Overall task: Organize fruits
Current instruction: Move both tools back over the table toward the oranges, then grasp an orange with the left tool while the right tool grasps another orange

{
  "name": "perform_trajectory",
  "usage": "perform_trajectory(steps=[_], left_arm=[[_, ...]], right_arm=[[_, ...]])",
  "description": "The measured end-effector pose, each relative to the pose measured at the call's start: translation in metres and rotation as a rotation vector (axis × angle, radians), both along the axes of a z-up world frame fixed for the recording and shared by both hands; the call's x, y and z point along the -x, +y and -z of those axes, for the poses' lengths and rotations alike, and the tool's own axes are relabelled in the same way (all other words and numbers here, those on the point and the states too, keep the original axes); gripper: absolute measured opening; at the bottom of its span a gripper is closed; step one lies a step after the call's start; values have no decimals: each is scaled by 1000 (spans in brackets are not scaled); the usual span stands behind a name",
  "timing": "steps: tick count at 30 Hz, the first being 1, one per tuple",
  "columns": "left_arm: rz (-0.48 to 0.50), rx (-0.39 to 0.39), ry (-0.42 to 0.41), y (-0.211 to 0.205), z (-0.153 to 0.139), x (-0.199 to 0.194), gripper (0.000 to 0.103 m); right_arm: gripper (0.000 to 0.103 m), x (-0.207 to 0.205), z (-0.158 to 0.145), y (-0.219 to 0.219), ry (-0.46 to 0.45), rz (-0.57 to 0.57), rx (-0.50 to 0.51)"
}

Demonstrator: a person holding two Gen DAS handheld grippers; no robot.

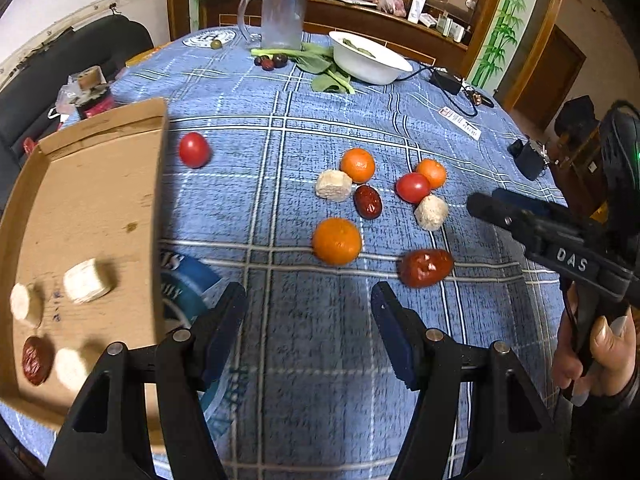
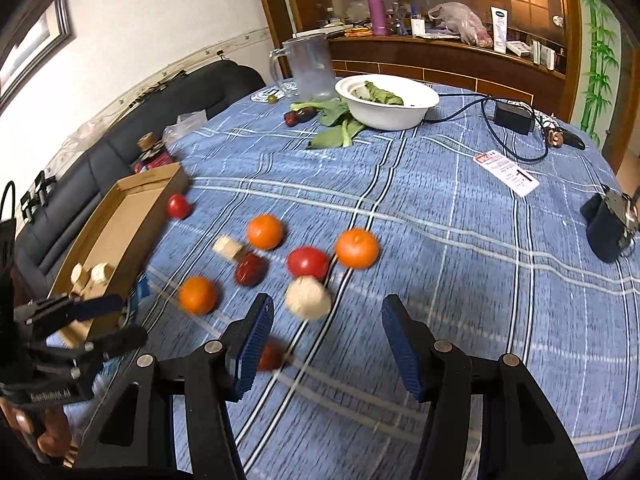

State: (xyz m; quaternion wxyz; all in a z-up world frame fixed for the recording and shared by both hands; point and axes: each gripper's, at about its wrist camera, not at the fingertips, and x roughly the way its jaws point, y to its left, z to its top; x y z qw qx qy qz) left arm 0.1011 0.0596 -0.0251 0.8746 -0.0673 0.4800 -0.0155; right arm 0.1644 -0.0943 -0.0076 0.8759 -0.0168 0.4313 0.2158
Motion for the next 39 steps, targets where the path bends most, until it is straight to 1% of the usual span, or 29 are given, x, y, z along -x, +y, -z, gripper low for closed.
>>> perform_trajectory(steps=[2, 4, 7, 11, 13, 14, 17, 19, 20, 21, 22, 23, 24, 25, 26, 27, 29, 32, 39], left_arm=[[3, 2, 9, -3, 4, -8, 64], [5, 3, 20, -5, 7, -16, 64], [5, 7, 36, -7, 14, -30, 64], [8, 4, 58, -10, 23, -43, 64], [15, 7, 72, -12, 30, -48, 64], [19, -8, 51, -14, 30, -49, 64], [33, -64, 36, -22, 32, -52, 64], [38, -83, 24, -24, 34, -52, 64], [39, -91, 18, -25, 34, -52, 63], [37, -103, 13, -25, 34, -52, 58], [35, -108, 12, -23, 34, -52, 54], [38, -96, 10, -21, 33, -52, 51], [40, -81, 8, -19, 32, -51, 40], [44, -61, 9, -17, 31, -51, 29], [47, -46, 14, -16, 30, -51, 29], [43, -49, 16, -15, 29, -50, 29], [38, -60, 11, -14, 29, -48, 29], [34, -42, 4, -11, 26, -42, 29], [15, -8, -41, 6, 7, -18, 29]], right_arm=[[53, -12, 3, 3, -1, 5, 10], [45, -26, 7, 5, 8, 16, 8], [42, -42, 13, 7, 22, 34, 3], [42, -62, 27, 11, 70, 45, -9], [42, -66, 32, 10, 75, 56, -20], [42, -68, 34, 9, 83, 62, -30], [42, -73, 38, 3, 110, 73, -62], [40, -76, 40, 2, 124, 72, -71], [40, -79, 42, 0, 142, 71, -93], [40, -83, 43, -2, 154, 71, -116], [39, -84, 43, -1, 153, 68, -117], [39, -85, 43, 1, 150, 63, -108], [33, -84, 43, 4, 148, 58, -101], [33, -81, 42, 8, 143, 56, -87], [33, -79, 40, 10, 130, 59, -70], [32, -75, 39, 12, 119, 58, -58], [32, -67, 33, 15, 98, 54, -54], [32, -53, 20, 17, 57, 47, -44], [32, -17, -11, 28, 8, -16, -78]])
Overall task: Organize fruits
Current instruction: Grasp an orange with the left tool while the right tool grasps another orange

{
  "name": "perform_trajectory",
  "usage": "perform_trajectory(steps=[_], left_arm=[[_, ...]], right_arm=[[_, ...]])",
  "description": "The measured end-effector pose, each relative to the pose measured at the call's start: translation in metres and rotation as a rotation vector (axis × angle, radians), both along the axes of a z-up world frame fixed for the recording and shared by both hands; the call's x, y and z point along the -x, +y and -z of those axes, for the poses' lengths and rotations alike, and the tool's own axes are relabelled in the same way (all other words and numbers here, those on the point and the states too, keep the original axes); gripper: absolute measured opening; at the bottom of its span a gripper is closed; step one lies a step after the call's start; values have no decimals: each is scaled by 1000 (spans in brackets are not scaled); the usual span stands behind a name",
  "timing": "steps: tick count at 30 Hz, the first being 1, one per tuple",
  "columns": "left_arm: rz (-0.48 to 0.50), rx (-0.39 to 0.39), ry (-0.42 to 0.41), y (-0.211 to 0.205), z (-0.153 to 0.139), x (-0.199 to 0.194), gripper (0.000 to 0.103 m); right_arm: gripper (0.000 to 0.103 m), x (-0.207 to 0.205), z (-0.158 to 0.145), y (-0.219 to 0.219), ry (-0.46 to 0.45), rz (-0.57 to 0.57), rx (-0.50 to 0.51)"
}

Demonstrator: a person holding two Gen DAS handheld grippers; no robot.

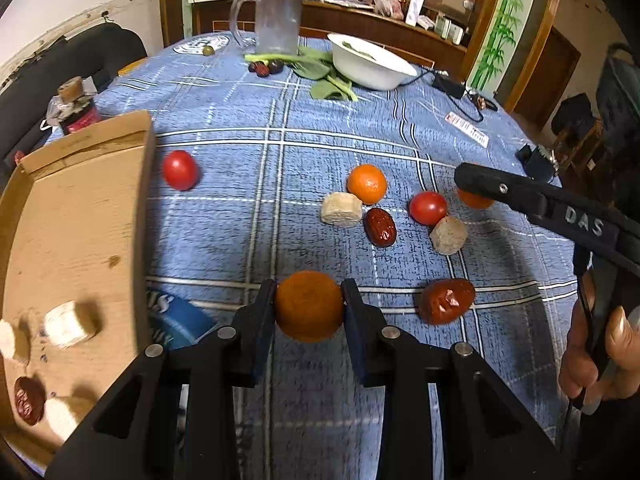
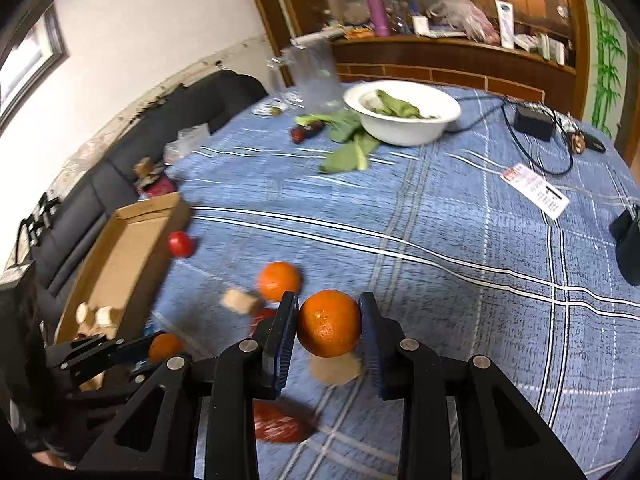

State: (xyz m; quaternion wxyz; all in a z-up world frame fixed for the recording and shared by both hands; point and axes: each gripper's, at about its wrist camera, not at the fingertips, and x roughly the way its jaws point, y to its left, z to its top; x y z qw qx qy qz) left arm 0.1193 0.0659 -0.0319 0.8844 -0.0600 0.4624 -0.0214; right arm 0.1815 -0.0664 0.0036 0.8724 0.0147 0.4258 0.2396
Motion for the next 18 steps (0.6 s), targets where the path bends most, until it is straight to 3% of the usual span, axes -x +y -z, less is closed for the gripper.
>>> perform_trajectory(steps=[18], left_arm=[[-93, -32, -58, 44, -27, 44, 30]], right_arm=[[32, 55, -17, 62, -24, -151, -2]])
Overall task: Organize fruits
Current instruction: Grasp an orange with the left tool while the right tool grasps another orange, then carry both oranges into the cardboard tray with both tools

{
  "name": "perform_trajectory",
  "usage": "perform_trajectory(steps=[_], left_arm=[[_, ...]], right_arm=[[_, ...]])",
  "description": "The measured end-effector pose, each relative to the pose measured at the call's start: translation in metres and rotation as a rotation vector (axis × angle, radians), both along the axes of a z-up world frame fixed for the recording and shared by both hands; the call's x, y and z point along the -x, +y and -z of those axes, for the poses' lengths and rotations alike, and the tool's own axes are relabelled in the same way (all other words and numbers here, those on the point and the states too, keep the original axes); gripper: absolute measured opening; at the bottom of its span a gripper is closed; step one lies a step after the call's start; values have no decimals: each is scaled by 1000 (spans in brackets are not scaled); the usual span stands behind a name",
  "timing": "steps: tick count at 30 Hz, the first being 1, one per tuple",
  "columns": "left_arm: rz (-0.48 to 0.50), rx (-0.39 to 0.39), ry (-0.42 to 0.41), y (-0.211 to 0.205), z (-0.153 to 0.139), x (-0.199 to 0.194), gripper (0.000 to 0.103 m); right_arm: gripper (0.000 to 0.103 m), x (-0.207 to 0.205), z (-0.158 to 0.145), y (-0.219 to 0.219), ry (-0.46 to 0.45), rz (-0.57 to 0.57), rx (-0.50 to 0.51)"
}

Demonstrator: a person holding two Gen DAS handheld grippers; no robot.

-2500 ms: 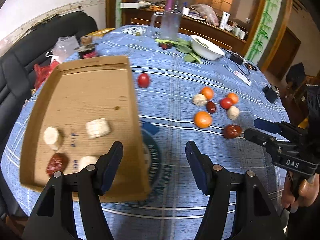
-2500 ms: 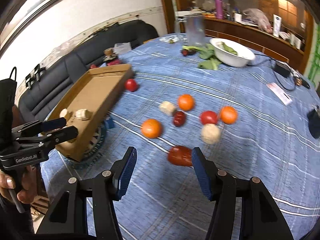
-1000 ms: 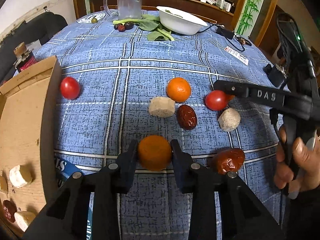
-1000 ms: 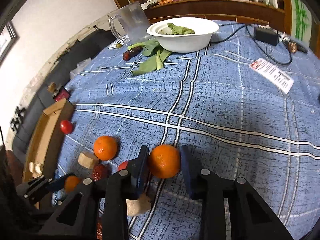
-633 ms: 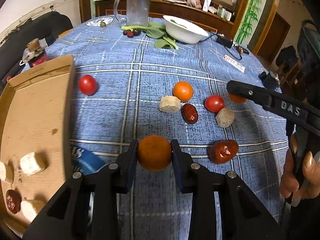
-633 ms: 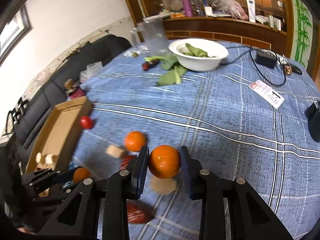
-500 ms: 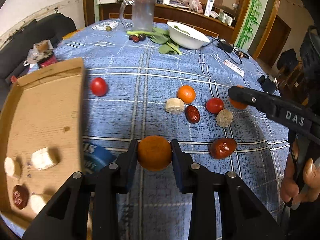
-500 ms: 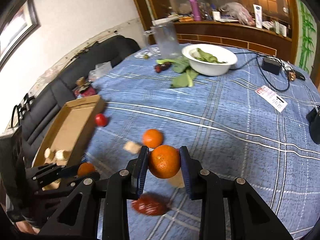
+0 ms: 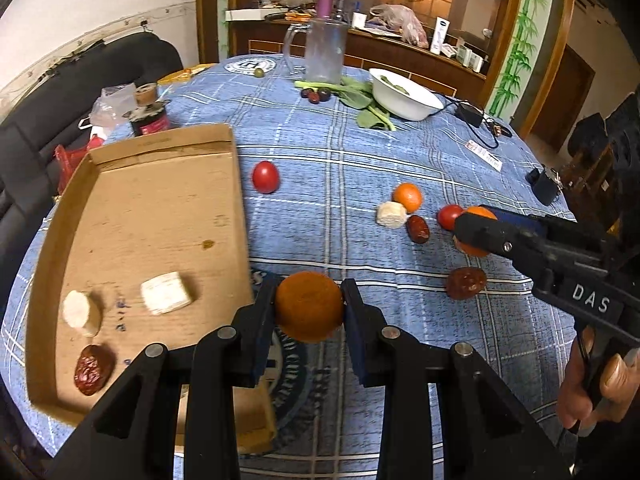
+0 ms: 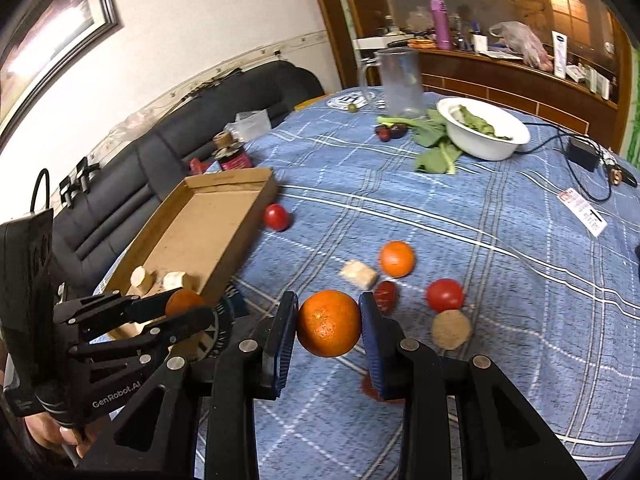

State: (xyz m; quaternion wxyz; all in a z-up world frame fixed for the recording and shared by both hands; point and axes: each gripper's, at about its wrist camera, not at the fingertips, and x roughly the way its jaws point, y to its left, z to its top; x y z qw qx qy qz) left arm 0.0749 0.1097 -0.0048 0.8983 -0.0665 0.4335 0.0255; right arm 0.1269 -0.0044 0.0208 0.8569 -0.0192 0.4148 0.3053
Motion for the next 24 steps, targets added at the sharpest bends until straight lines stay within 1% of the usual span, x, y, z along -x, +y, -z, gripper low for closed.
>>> perform_trajectory(steps=[16, 24], left_arm=[[-61, 6, -6, 39, 0, 15, 30], [-97, 6, -1, 62, 2, 18, 30]], right_arm=[[32, 14, 2, 48, 3, -85, 16], [32, 15, 4, 79, 10, -140, 24]])
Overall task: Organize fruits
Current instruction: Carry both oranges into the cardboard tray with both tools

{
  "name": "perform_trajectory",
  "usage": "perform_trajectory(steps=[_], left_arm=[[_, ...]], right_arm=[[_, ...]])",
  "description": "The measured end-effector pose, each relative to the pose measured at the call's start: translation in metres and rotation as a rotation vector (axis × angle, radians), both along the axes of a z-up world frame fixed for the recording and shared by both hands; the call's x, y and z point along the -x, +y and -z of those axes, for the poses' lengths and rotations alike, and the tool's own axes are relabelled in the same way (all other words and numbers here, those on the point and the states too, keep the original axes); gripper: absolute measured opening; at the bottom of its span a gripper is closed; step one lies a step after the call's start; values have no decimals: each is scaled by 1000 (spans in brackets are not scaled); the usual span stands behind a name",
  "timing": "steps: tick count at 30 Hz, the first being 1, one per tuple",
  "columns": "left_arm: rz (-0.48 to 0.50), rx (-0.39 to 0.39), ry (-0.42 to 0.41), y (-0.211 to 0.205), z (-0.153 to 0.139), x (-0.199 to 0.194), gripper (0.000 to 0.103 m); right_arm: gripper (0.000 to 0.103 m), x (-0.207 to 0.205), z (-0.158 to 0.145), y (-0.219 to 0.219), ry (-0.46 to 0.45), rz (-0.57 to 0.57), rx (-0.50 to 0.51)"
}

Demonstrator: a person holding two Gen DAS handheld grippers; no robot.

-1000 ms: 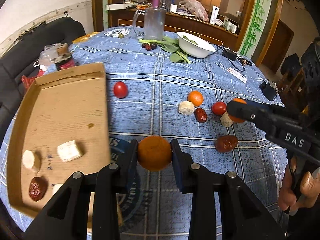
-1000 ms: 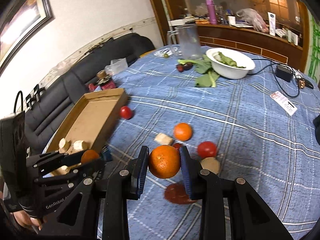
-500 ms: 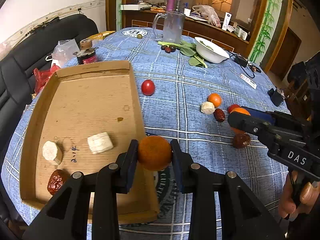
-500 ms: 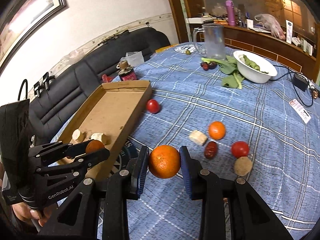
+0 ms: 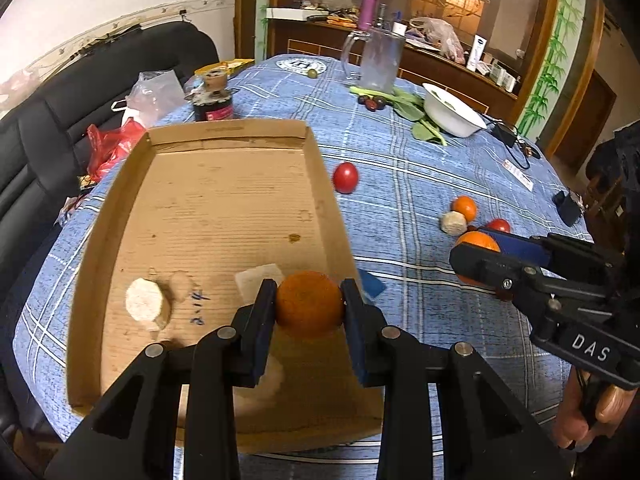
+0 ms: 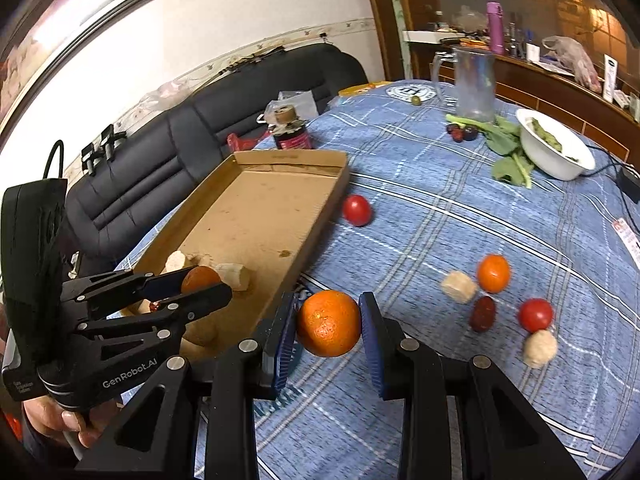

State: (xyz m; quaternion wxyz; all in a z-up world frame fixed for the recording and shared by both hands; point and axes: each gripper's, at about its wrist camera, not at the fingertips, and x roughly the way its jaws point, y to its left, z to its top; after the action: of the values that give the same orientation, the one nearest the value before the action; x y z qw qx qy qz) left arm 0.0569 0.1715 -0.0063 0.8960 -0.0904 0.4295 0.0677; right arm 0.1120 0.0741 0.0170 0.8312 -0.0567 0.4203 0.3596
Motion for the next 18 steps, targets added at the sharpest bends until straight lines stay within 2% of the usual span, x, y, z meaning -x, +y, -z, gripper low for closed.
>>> perform_trajectory(steps=[18], left_arm=[[-130, -2, 33, 77, 5, -14, 30]], right_arm=[[32, -22, 13, 91, 38, -119, 8]])
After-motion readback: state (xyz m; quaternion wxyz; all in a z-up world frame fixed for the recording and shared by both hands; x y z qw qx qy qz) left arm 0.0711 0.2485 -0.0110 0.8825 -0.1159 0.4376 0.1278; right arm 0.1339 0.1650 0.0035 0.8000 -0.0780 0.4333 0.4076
